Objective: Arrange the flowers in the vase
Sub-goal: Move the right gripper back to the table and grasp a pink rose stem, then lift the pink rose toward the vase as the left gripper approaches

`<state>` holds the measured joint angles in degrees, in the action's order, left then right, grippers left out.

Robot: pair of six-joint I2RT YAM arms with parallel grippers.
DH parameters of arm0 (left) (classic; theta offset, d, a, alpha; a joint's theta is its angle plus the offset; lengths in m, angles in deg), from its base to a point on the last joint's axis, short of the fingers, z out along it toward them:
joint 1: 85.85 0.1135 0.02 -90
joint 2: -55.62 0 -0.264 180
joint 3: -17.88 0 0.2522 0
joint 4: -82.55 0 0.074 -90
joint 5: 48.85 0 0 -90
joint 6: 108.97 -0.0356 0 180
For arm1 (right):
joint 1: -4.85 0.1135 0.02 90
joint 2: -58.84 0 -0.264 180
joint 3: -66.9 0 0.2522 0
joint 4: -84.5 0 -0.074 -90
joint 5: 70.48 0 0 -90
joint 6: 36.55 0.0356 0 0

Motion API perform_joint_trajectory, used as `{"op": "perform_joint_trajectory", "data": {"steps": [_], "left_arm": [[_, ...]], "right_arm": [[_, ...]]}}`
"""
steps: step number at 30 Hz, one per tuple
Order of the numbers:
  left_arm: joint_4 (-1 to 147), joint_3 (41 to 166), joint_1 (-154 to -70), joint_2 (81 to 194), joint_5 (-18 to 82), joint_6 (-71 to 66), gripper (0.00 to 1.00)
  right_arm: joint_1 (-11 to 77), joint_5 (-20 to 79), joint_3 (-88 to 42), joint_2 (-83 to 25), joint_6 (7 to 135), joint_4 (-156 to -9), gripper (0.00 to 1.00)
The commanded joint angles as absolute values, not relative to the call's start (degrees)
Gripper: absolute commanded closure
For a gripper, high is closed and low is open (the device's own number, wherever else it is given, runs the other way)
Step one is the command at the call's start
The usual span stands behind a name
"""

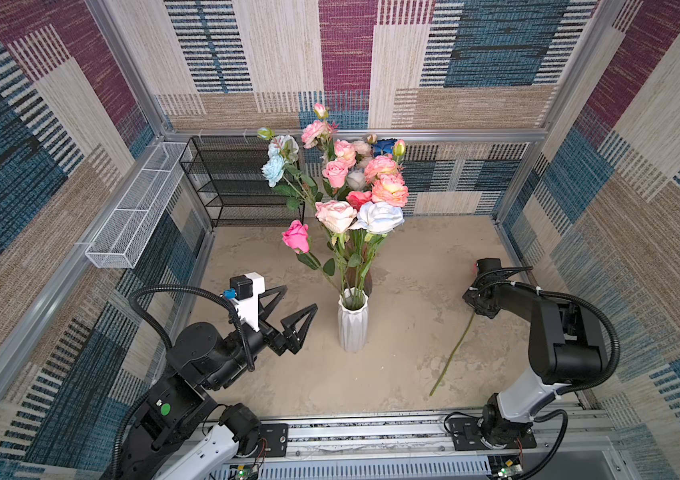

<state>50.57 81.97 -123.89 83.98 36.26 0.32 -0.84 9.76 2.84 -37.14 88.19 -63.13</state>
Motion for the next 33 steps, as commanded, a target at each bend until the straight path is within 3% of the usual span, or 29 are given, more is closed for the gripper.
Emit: {"op": "perform_joint_trajectory", "data": {"steps": [1, 6, 16, 26, 33], "left_arm": [[53.3, 81.9, -123.9, 84.0, 36.2, -1.0, 0.01], [53.1, 81.9, -123.9, 84.4, 36.3, -1.0, 0.01], [52.6, 82.2, -123.9, 86.1, 37.3, -0.8, 0.01], [52.0, 84.1, -123.9, 87.6, 36.8, -0.2, 0.01], [50.9, 87.5, -123.9, 88.0, 31.0, -1.2, 0.01]], "right_arm": [[-0.7, 14.8, 3.2, -37.4, 87.6, -63.3, 0.88], [1.1, 16.1, 3.3, -33.9, 86.0, -65.3, 1.0], [9.8, 17.7, 2.4, -19.1, 83.9, -69.0, 1.0], [13.3, 31.2, 1.8, 0.1, 80.2, -75.1, 1.0], [13.6, 48.6, 2.8, 11.2, 80.1, -85.2, 1.0]]}}
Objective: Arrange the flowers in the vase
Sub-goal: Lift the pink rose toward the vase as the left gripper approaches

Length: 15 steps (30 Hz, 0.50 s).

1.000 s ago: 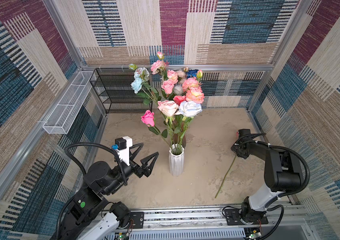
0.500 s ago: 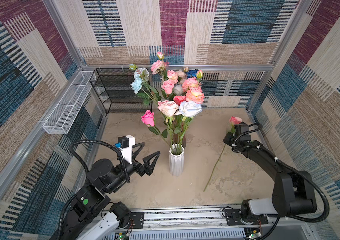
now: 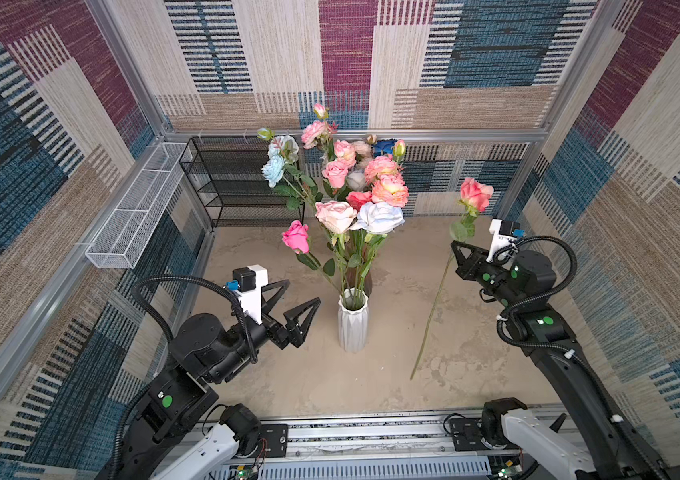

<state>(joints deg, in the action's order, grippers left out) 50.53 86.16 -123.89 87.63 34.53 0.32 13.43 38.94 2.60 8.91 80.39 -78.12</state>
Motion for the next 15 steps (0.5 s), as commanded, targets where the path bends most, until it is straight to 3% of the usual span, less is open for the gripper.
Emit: {"op": "perform_joint_trajectory", "data": {"steps": [1, 9, 15], "left_arm": [[50.9, 88.0, -123.9, 88.2, 30.0, -1.4, 0.01], [51.9, 91.5, -123.9, 91.3, 20.8, -2.1, 0.01], [55.1, 94.0, -123.9, 95.5, 11.2, -0.8, 0.06]], "right_arm": [[13.6, 50.5, 2.8, 12.3, 80.4, -86.4, 1.0], [16.5, 61.5, -2.9, 12.8, 82.7, -92.2, 1.0], [31.6, 58.4, -13.0, 6.7, 77.0, -89.7, 1.0]]}}
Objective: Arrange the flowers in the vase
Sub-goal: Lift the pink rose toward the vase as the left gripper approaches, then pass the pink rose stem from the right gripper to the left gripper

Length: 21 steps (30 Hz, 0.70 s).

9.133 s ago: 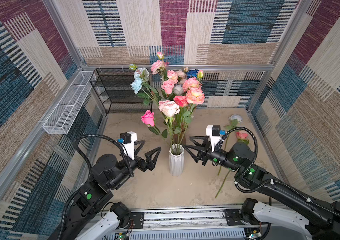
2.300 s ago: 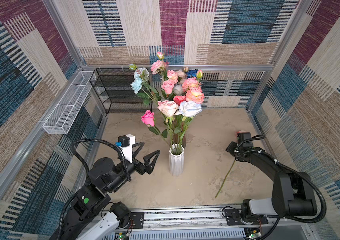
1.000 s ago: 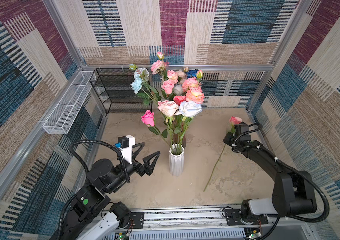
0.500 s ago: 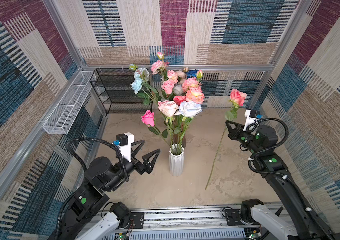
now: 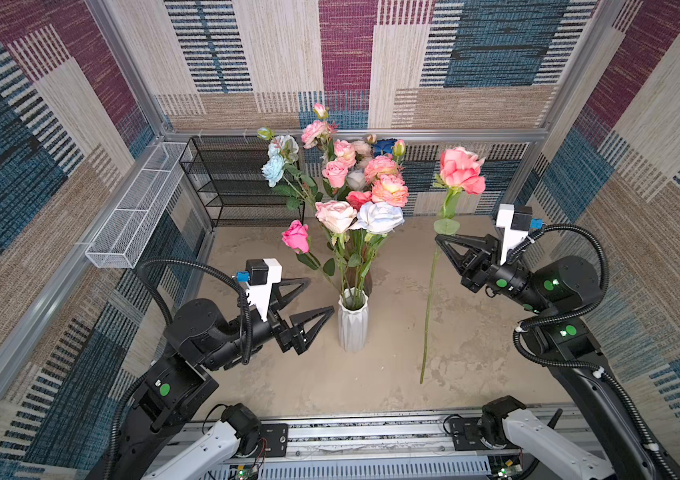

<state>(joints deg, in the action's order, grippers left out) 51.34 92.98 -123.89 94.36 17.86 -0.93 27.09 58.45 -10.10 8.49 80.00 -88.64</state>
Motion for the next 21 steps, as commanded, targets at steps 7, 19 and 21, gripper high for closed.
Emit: {"op": "perform_joint_trajectory", "data": {"steps": [7, 19, 21], "left_arm": [[64.1, 96.0, -123.9, 100.7, -0.1, 4.4, 0.18], [71.6, 97.1, -123.9, 106.1, -6.5, 9.5, 0.36], [72.4, 96.9, -123.9, 106.2, -6.6, 9.9, 0.39]], "right_arm": [[49.0, 52.1, -21.8, -1.2, 70.2, -89.3, 1.0], [59.0, 49.9, -27.9, -9.5, 66.2, -91.9, 1.0], [59.1, 49.6, -27.7, -9.9, 66.4, -92.3, 1.0]]}}
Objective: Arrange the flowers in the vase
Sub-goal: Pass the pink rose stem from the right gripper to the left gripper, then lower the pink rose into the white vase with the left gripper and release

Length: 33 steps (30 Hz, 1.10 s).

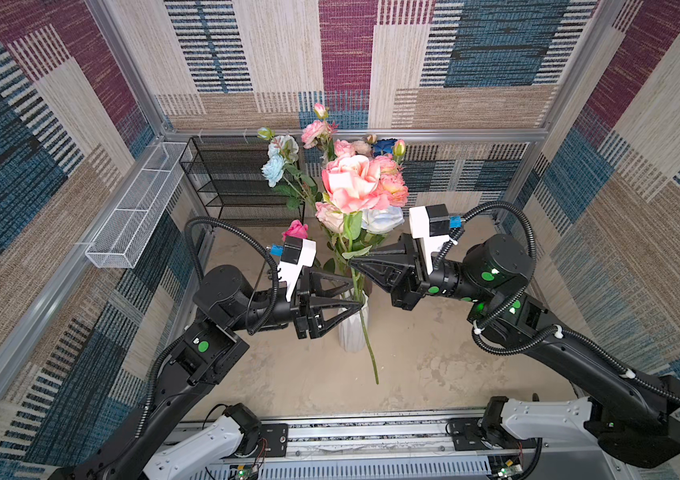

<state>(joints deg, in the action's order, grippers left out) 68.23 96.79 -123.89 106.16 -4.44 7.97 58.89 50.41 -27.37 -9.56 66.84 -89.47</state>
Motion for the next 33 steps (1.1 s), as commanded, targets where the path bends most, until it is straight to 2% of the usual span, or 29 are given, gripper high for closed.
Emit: {"op": "perform_joint_trajectory", "data": {"steps": [1, 4, 6, 10, 11, 12, 15, 17, 21, 26, 33], "left_arm": [[72.8, 96.8, -123.9, 106.3, -6.9, 10.1, 0.41], [72.8, 97.0, -123.9, 107.1, -7.3, 10.3, 0.55], [72.8, 97.0, -123.9, 107.2, -7.0, 10.2, 0.69], [71.7, 97.6, -123.9, 107.2, -5.6, 9.0, 0.89], [70.8, 98.1, -123.9, 107.2, -5.0, 8.5, 0.97], [69.4, 98.8, -123.9, 107.3, -4.1, 7.5, 1.0], [64.3, 101.5, -123.9, 107.2, -1.2, 2.7, 1.0], [60.5, 104.0, -123.9, 107.4, 1.3, -1.7, 1.0], [53.9, 110.0, -123.9, 108.5, 8.9, -11.2, 1.0], [53.1, 113.7, -123.9, 110.2, 17.3, -19.3, 1.0], [58.7, 116.9, -123.9, 115.2, 21.1, -24.0, 1.0]], "right_arm": [[59.1, 49.6, -27.7, -10.1, 66.5, -92.3, 1.0], [59.1, 49.5, -27.4, -10.3, 66.8, -92.5, 1.0], [59.1, 49.1, -27.0, -10.0, 66.9, -92.3, 1.0], [59.1, 48.4, -26.2, -9.3, 67.0, -92.0, 0.95], [59.2, 48.1, -25.9, -9.1, 67.1, -91.8, 0.91], [59.1, 47.5, -25.7, -8.7, 67.0, -91.4, 0.83], [59.2, 42.9, -23.7, -5.7, 65.8, -89.7, 0.49], [59.1, 38.4, -21.3, -2.3, 64.9, -89.0, 0.41], [59.1, 31.4, -17.4, 4.7, 63.4, -87.9, 0.38], [59.1, 28.0, -16.0, 9.8, 62.6, -85.7, 0.38], [59.1, 26.3, -15.4, 12.9, 61.7, -84.4, 0.38]]}}
